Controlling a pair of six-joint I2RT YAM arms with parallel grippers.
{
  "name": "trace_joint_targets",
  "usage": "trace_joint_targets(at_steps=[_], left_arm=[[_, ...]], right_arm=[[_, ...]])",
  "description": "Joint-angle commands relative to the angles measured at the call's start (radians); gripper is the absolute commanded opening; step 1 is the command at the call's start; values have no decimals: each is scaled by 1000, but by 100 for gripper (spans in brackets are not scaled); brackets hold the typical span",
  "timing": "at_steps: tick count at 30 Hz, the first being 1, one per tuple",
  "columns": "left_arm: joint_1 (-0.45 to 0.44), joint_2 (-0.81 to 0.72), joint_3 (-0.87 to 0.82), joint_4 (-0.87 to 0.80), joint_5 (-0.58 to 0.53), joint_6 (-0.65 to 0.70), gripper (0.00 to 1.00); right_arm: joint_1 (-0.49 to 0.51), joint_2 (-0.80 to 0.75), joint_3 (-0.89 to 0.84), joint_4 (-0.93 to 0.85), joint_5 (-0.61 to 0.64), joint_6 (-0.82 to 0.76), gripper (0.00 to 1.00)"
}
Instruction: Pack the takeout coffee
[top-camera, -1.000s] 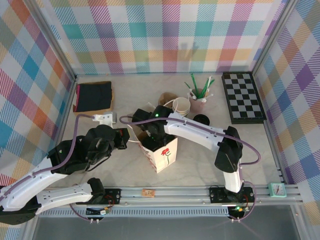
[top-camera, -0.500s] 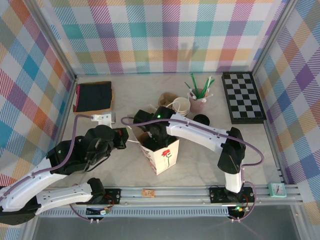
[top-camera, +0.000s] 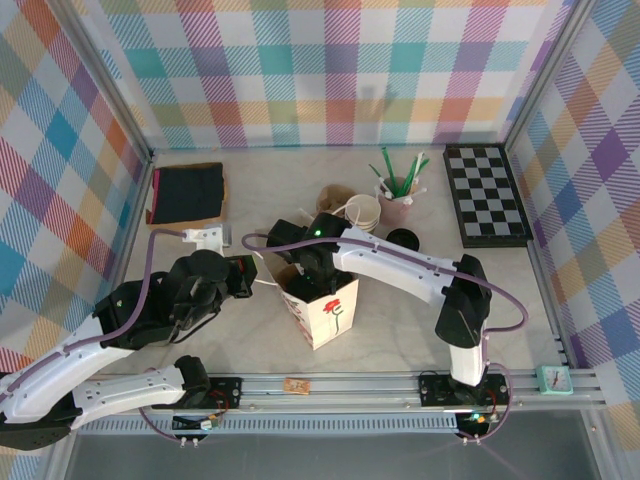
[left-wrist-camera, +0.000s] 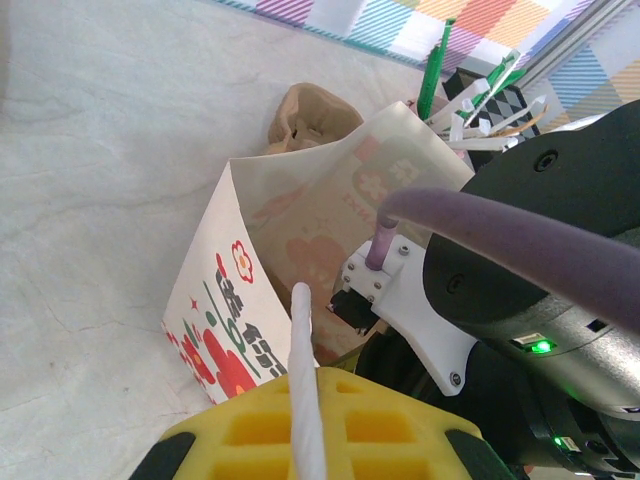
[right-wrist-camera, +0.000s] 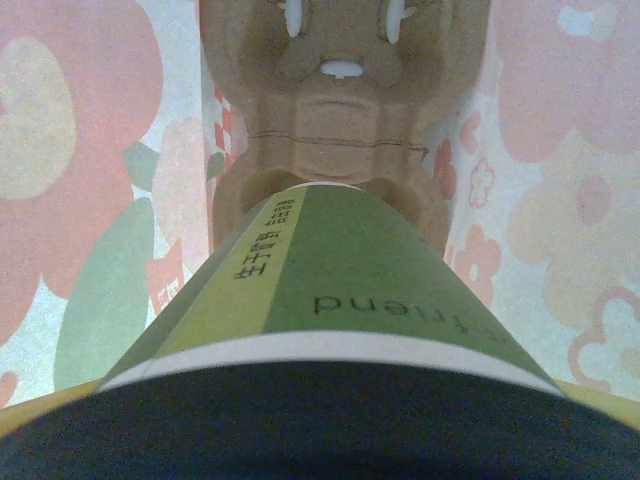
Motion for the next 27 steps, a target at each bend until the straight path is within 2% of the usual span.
trace_joint_targets(at_steps=[1, 27], left_arm=[[10, -7, 23, -17, -30, 15, 0], [10, -23, 25, -30, -46, 15, 0]], right_arm=[[7, -24, -14, -11, -7, 3, 35], [7, -46, -48, -31, 14, 15, 35]])
